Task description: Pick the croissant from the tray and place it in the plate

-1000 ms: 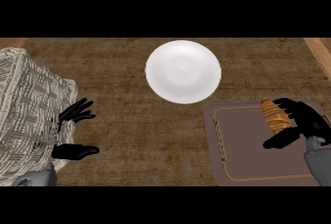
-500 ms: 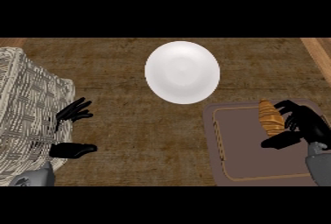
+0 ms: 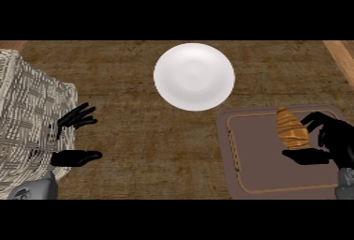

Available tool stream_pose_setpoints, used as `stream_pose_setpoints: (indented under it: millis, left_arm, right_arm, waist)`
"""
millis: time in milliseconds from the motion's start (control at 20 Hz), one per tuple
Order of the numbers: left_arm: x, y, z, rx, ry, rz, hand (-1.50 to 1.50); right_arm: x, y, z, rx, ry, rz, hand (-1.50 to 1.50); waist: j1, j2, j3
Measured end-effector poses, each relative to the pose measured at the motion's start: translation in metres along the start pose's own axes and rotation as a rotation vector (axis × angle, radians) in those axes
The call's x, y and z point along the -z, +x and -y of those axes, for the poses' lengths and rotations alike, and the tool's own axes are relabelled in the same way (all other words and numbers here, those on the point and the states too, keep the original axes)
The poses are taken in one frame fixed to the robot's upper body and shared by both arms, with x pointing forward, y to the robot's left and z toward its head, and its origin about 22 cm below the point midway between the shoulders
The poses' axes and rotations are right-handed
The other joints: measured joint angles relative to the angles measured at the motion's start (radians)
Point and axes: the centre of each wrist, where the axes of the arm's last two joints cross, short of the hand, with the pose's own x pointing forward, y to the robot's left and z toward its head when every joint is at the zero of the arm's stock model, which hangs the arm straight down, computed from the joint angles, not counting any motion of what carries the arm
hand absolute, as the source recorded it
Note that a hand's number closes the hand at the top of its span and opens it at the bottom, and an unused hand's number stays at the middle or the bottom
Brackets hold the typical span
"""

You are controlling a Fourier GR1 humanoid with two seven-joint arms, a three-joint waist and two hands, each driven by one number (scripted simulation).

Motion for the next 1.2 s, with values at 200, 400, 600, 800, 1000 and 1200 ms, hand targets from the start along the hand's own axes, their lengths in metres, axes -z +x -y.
stream_pose_setpoints:
  millis: [200,400,600,800,1000,1200]
  left_arm:
    - [-0.003,-0.001,0.003,0.0,-0.004,0.0,0.0]
    - [-0.004,0.0,0.0,-0.003,0.003,0.0,0.0]
    - [-0.004,-0.002,0.006,0.009,-0.008,-0.005,0.0]
    - [-0.004,0.001,0.009,0.008,-0.008,0.004,0.0]
    - [-0.004,0.0,0.014,0.015,-0.01,0.002,0.0]
    - [0.0,-0.001,0.012,0.014,-0.003,-0.004,0.0]
  right_arm:
    - [-0.018,0.017,0.016,0.002,-0.066,0.058,1.5]
    - [-0.035,0.042,0.04,0.014,-0.154,0.114,1.5]
    - [-0.044,0.065,0.062,0.046,-0.283,0.172,1.5]
    - [-0.048,0.09,0.08,0.065,-0.349,0.213,1.5]
    - [-0.041,0.112,0.093,0.097,-0.364,0.249,1.5]
    - [-0.028,0.143,0.092,0.104,-0.351,0.271,1.5]
  waist:
    - [0.001,0.003,0.004]
    - [0.002,0.004,0.006]
    - [0.004,0.005,0.007]
    - [0.008,0.006,0.007]
    - [0.012,0.007,0.008]
    - [0.016,0.008,0.009]
